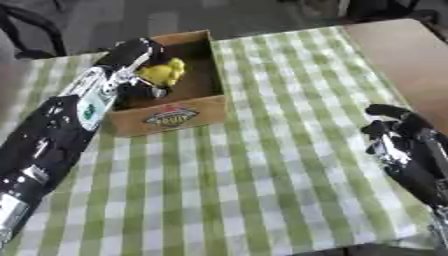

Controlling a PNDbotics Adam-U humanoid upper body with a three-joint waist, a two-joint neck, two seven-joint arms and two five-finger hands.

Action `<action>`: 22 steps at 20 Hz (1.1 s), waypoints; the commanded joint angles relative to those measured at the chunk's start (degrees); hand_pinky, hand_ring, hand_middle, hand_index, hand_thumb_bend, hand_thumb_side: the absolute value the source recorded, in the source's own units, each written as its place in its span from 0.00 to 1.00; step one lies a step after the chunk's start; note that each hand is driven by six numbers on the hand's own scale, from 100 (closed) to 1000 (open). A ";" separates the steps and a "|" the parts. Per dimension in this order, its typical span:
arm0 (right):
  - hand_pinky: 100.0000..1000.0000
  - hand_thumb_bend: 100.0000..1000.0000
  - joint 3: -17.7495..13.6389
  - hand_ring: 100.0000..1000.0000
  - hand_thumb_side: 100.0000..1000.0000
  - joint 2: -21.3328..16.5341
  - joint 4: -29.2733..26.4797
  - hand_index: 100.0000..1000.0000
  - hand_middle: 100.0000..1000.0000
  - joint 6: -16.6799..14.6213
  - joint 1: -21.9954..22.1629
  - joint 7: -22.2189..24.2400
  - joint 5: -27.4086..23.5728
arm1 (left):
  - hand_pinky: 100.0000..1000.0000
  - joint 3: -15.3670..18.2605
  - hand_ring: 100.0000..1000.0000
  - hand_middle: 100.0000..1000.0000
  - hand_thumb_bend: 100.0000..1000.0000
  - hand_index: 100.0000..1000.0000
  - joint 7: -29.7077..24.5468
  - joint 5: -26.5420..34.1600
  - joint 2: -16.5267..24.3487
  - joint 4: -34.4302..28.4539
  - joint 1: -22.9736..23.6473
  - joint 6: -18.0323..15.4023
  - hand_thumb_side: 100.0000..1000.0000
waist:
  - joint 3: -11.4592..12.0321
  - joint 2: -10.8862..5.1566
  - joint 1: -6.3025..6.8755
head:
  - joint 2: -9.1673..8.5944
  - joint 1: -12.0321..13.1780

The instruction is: Pick up objects on the table and place them in the box.

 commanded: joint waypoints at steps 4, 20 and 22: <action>0.41 0.00 -0.78 0.64 0.56 -0.66 -0.82 0.81 0.75 -0.15 -0.62 -0.14 -0.21 | 0.71 0.98 0.64 0.61 0.58 0.75 7.28 8.95 2.01 -6.19 0.23 0.38 0.46 | 1.07 -0.80 -0.63 | -0.70 -0.71; 0.41 0.00 -2.24 0.64 0.55 -0.22 -0.70 0.81 0.75 -0.07 -0.23 -1.83 -0.56 | 0.64 3.29 0.55 0.51 0.30 0.69 19.60 62.45 9.80 -45.34 29.65 3.36 0.55 | 7.43 -1.09 -2.39 | -1.16 -4.01; 0.41 0.00 -2.45 0.64 0.55 -0.28 -0.69 0.81 0.75 -0.07 -0.10 -2.22 -0.68 | 0.63 4.32 0.54 0.51 0.30 0.69 21.12 64.27 9.76 -48.57 34.47 3.23 0.57 | 8.18 -1.20 -2.53 | -1.10 -4.25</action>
